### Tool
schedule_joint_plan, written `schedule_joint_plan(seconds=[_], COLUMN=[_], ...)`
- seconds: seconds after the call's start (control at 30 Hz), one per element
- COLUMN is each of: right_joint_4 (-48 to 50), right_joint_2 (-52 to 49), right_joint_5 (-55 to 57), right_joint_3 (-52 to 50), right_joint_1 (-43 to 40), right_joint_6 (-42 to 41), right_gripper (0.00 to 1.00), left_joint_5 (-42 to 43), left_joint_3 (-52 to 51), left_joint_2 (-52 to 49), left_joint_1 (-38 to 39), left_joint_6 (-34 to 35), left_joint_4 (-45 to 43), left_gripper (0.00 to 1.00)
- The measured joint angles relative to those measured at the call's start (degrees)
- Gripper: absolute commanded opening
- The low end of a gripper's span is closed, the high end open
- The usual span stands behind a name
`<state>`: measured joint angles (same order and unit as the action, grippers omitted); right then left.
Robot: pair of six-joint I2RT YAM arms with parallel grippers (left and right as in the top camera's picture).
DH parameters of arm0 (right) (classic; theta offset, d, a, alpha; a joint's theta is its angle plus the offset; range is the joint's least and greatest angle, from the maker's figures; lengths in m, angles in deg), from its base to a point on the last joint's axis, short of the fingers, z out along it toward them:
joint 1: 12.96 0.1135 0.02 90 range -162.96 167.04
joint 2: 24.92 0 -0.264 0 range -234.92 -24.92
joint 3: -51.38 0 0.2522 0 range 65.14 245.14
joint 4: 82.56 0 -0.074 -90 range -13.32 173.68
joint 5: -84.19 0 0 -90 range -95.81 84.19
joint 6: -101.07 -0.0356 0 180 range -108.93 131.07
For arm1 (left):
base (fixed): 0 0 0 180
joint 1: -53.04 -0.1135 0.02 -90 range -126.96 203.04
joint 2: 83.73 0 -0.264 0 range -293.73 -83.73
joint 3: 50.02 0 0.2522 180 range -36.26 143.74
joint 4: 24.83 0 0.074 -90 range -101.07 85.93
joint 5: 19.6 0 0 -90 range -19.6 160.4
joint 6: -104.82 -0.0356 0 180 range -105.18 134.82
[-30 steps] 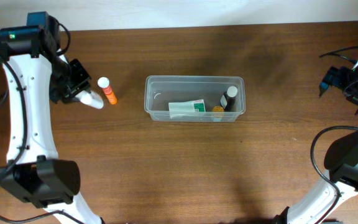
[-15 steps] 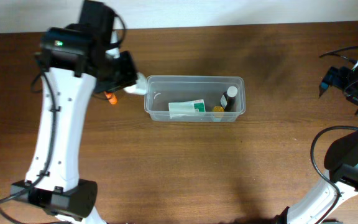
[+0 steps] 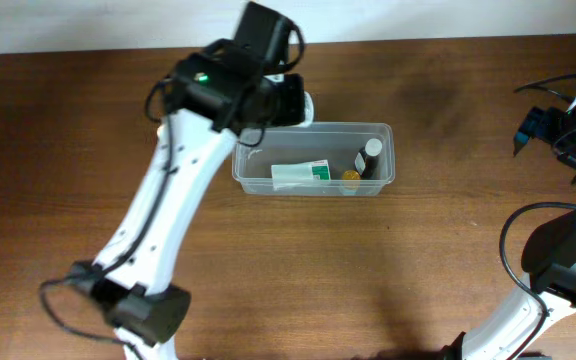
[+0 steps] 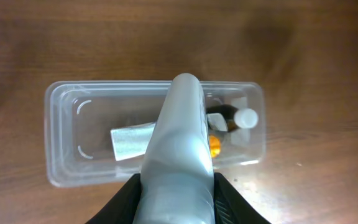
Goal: Pack container
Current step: 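Lift the spray bottle and carry it right over the container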
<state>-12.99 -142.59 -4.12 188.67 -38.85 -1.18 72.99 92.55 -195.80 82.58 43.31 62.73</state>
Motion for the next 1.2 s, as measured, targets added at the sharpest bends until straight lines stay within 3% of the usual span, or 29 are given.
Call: schedule_joint_plan(seconds=[0.4, 1.2], right_joint_4=[0.0, 0.0], right_joint_2=[0.0, 0.0], right_joint_5=[0.0, 0.0], right_joint_3=[0.0, 0.0], right_joint_1=[0.0, 0.0], right_joint_6=[0.0, 0.0], right_gripper=[0.98, 0.98], left_joint_5=[-1.0, -0.9], left_joint_3=[0.0, 0.0], left_joint_2=[-14.5, -16.7], left_joint_1=[3.2, 7.8], left_joint_6=[0.0, 0.0], left_joint_4=[-5.5, -7.0], left_gripper=[0.13, 0.14])
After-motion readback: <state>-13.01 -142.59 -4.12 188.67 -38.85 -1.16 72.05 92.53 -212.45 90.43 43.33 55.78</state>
